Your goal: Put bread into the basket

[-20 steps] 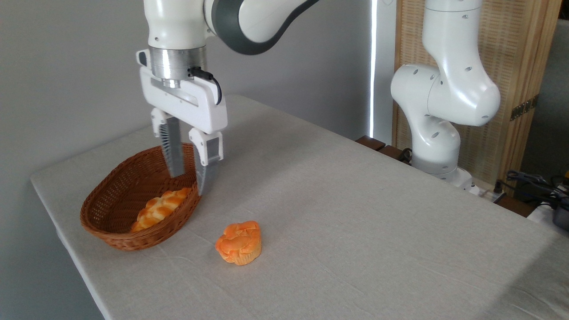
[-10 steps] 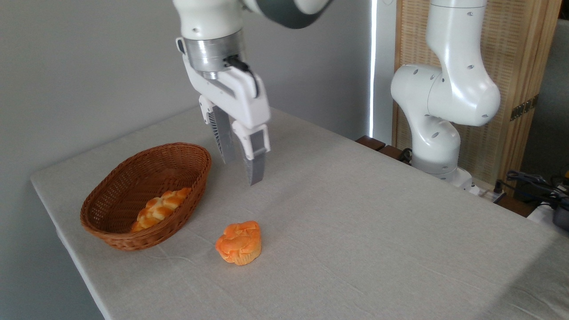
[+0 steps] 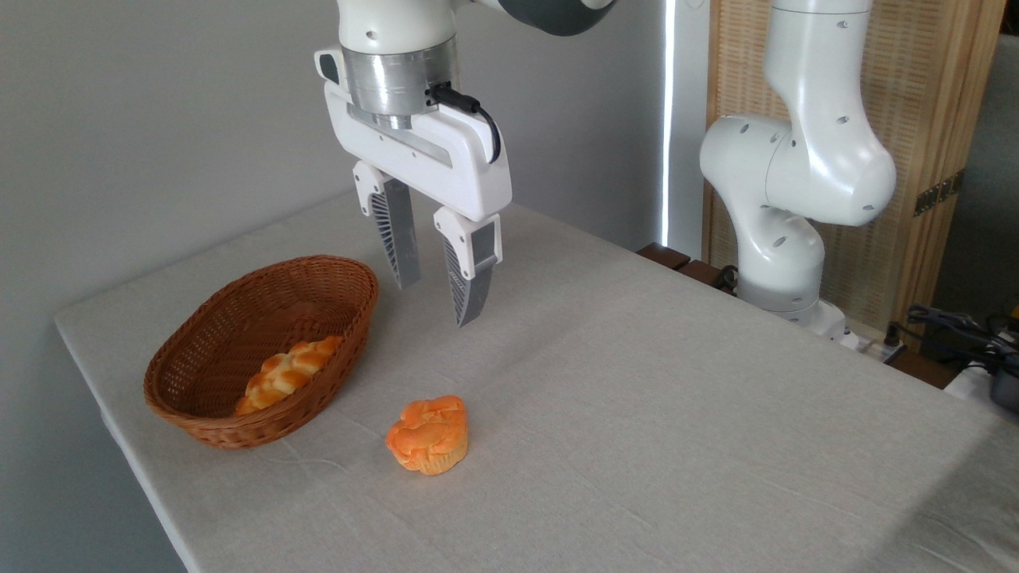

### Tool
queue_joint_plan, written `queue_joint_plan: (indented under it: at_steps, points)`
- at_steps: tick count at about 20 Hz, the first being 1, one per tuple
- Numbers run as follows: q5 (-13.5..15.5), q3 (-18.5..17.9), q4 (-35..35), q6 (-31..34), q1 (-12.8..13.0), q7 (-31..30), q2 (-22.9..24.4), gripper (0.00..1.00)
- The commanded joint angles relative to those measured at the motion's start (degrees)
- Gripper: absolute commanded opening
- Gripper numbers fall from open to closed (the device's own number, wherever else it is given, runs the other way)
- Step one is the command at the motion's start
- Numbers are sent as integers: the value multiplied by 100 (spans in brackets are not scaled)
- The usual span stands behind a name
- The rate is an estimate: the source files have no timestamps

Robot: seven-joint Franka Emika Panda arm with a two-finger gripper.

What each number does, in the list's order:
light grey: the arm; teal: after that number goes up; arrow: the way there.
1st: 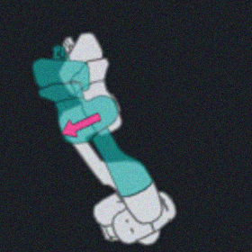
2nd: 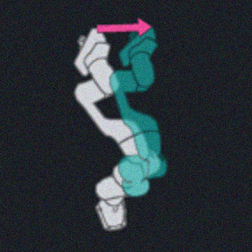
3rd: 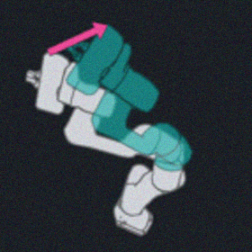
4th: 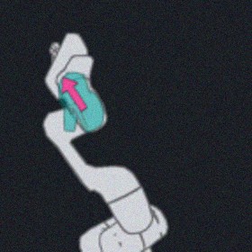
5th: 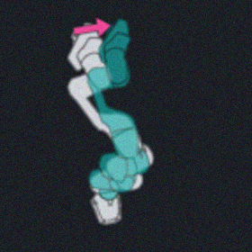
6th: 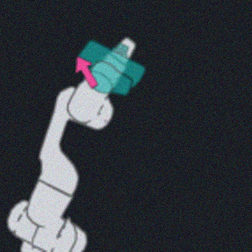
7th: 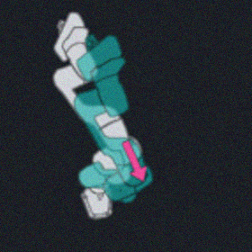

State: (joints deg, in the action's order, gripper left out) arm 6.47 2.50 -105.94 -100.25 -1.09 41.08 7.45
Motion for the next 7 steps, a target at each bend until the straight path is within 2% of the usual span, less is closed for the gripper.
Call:
queue_joint_plan:
  at_steps: [1,4,7]
  points:
    - [-198,49,91,-249,22,-118,-77,100]
    - [-593,312,91,-249,30,-127,-104,100]
    - [-621,427,82,-223,30,-153,-113,100]
